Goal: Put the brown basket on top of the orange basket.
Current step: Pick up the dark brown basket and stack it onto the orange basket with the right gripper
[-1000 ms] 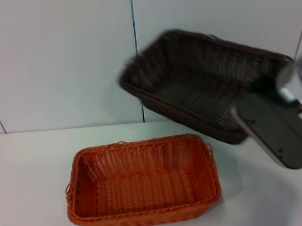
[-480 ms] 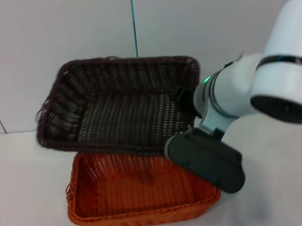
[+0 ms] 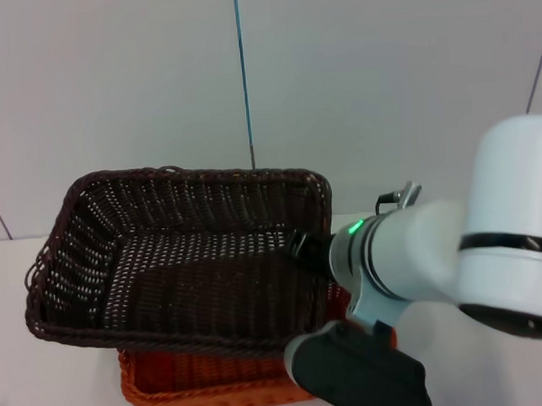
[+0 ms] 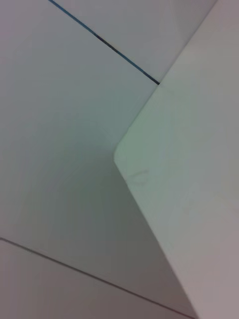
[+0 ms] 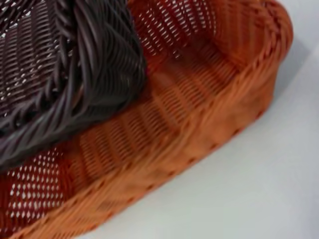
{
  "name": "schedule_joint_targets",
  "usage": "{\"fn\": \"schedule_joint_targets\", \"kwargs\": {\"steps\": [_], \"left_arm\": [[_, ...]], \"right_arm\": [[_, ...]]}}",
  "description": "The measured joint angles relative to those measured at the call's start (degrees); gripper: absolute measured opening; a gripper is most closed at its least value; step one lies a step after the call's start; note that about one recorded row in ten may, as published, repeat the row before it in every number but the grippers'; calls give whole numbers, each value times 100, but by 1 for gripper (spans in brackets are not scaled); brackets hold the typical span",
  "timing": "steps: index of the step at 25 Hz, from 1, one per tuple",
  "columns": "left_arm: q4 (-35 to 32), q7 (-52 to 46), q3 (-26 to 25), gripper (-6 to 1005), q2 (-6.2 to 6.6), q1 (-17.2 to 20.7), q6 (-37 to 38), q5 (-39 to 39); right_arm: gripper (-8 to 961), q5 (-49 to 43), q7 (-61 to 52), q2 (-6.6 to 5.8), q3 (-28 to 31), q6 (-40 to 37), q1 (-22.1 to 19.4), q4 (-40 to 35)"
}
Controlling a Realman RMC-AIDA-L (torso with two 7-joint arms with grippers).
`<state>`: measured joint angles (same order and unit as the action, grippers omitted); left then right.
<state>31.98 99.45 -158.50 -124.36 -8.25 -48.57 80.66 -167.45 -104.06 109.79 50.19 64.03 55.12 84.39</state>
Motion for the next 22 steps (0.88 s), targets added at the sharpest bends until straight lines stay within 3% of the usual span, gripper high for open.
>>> {"fn": "schedule_joint_targets", "kwargs": {"steps": [6, 9, 12, 15, 22], "left_arm": [[-212, 3, -9, 790, -8, -64, -28, -209], [-274, 9, -8, 790, -16, -92, -49, -294], [-317, 12, -5, 790, -18, -121, -59, -367], [-343, 17, 32, 790, -18, -174, -64, -416], [-314, -27, 57, 790, 15, -291, -260, -426]], "right_arm": [[150, -16, -292, -308, -102, -418, -177, 161], [150, 75, -251, -474, 174, -466, -237, 352], [150, 933, 459, -592, 796, 182, -303, 705], [149, 2127, 1409, -567, 1713, 1042, -350, 899], [149, 2272, 2055, -357, 2410, 2143, -297, 909]]}}
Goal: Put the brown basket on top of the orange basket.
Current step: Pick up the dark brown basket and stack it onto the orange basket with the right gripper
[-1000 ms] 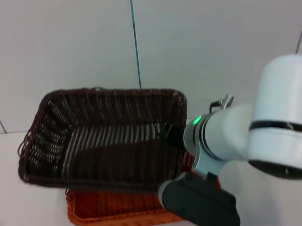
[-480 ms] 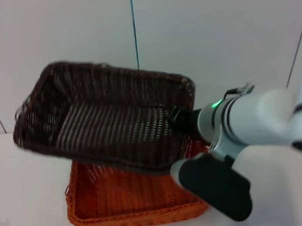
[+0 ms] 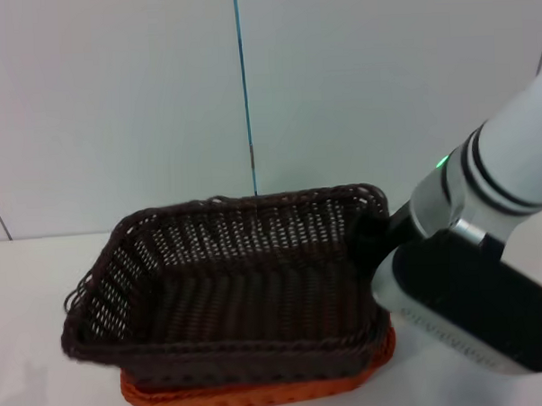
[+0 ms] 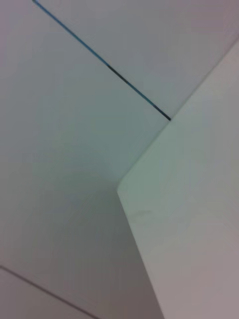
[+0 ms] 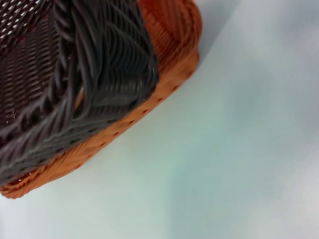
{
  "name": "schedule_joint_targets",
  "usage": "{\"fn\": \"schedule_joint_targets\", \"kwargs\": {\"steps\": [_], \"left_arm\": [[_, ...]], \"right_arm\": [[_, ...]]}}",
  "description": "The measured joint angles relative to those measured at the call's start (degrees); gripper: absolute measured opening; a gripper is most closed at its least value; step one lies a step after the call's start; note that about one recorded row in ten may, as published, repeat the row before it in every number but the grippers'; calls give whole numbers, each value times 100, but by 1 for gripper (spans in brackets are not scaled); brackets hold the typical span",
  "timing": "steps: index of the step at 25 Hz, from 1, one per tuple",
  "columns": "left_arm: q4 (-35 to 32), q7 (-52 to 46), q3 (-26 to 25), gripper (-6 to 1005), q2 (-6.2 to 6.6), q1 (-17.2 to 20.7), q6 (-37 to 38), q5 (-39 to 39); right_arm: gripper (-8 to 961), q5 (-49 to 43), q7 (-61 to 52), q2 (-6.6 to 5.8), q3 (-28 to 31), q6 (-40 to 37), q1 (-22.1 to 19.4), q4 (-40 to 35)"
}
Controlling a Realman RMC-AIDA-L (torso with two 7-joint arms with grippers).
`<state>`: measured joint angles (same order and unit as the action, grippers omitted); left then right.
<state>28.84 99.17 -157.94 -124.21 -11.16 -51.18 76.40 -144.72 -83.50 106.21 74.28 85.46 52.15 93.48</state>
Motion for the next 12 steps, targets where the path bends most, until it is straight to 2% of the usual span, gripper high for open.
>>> {"fn": "schedule_joint_targets", "kwargs": {"steps": [6, 12], "left_arm": [[4, -9, -42, 790, 2, 75, -186, -3], [-22, 6, -52, 790, -4, 122, -227, -4]], "right_arm": [[149, -163, 487, 54, 516, 473, 95, -42], [149, -204, 738, 58, 489, 504, 184, -293]]}}
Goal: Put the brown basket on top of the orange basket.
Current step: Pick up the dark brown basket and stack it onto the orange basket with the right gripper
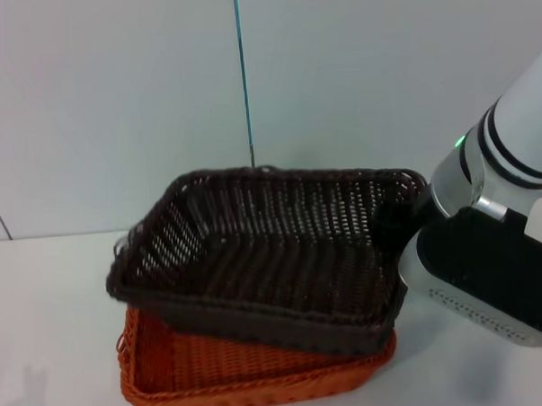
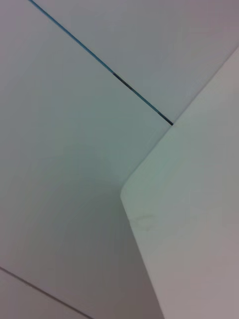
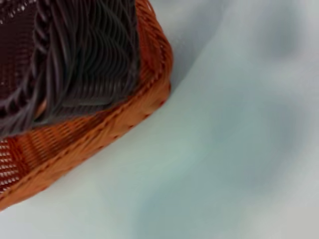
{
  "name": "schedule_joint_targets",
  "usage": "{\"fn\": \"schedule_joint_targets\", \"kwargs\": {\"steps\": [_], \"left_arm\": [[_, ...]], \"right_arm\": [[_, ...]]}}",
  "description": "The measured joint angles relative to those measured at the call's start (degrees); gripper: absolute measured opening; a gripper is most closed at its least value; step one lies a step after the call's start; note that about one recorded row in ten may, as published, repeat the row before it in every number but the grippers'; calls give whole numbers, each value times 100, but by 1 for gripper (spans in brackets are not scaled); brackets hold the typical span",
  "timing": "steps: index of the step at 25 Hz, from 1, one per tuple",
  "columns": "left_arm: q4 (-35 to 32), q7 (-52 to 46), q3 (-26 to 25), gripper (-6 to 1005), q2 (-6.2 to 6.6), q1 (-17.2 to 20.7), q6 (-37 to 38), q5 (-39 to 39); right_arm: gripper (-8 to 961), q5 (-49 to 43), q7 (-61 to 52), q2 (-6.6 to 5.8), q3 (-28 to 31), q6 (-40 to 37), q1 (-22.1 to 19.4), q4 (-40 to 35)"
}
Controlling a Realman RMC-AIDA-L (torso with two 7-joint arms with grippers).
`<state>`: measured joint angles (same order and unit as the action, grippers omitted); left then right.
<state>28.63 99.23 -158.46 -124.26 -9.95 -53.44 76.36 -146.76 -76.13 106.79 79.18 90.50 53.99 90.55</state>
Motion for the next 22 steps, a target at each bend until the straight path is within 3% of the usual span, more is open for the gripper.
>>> {"fn": "schedule_joint_targets", "kwargs": {"steps": [8, 22], "left_arm": [[-26, -29, 43, 790, -8, 2, -14, 0], [-175, -48, -9, 790, -8, 45, -96, -6]], "right_arm": [[149, -33, 89, -37, -363, -45, 189, -222], [148, -171, 984, 12, -313, -159, 368, -838]]}}
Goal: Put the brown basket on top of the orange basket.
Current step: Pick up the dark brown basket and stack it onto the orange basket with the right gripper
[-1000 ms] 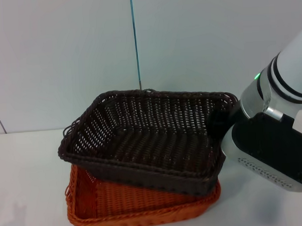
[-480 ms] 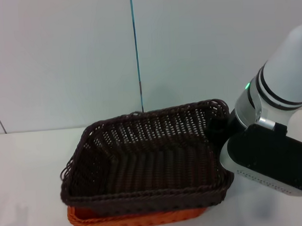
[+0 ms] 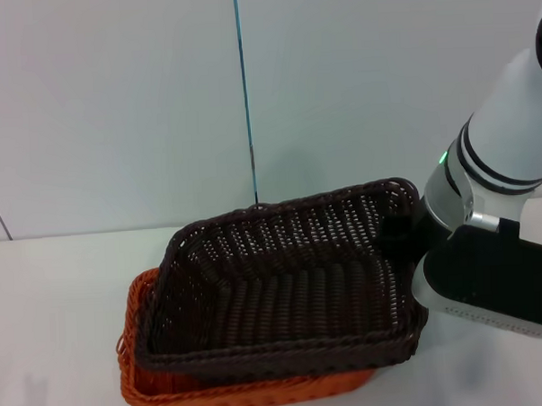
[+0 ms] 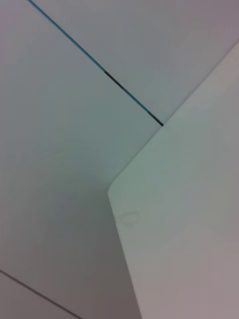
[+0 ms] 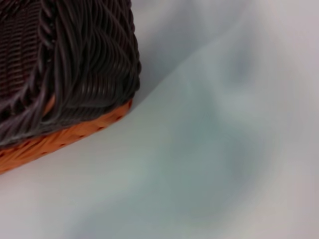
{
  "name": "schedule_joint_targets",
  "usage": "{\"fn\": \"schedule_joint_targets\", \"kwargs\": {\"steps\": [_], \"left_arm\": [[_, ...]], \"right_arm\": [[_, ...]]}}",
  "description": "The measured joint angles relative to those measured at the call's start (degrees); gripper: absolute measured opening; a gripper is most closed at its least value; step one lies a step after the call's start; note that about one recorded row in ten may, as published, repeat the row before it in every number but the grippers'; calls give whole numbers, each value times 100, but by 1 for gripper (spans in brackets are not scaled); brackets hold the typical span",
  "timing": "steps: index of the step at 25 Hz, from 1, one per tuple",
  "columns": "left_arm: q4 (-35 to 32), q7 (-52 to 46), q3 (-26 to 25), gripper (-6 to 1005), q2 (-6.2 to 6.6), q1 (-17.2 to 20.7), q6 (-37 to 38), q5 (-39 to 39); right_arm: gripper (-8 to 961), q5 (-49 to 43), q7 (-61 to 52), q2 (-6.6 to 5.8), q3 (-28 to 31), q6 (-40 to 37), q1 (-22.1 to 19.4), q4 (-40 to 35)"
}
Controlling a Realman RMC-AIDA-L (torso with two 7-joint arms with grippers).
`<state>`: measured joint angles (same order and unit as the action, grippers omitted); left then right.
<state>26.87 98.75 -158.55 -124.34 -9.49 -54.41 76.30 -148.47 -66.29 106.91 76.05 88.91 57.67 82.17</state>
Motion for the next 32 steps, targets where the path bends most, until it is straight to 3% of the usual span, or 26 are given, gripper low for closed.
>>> {"fn": "schedule_joint_targets", "kwargs": {"steps": [5, 22, 32], "left_arm": [[-48, -33, 7, 790, -3, -39, 0, -5], [-302, 65, -1, 790, -23, -88, -101, -124], [-331, 74, 2, 790, -8, -83, -314, -151]], "right_arm": [[148, 29, 152, -20, -68, -209, 53, -142], [145, 480, 387, -258, -642, -676, 69, -84], [140, 695, 627, -294, -849, -1147, -225, -584]]}}
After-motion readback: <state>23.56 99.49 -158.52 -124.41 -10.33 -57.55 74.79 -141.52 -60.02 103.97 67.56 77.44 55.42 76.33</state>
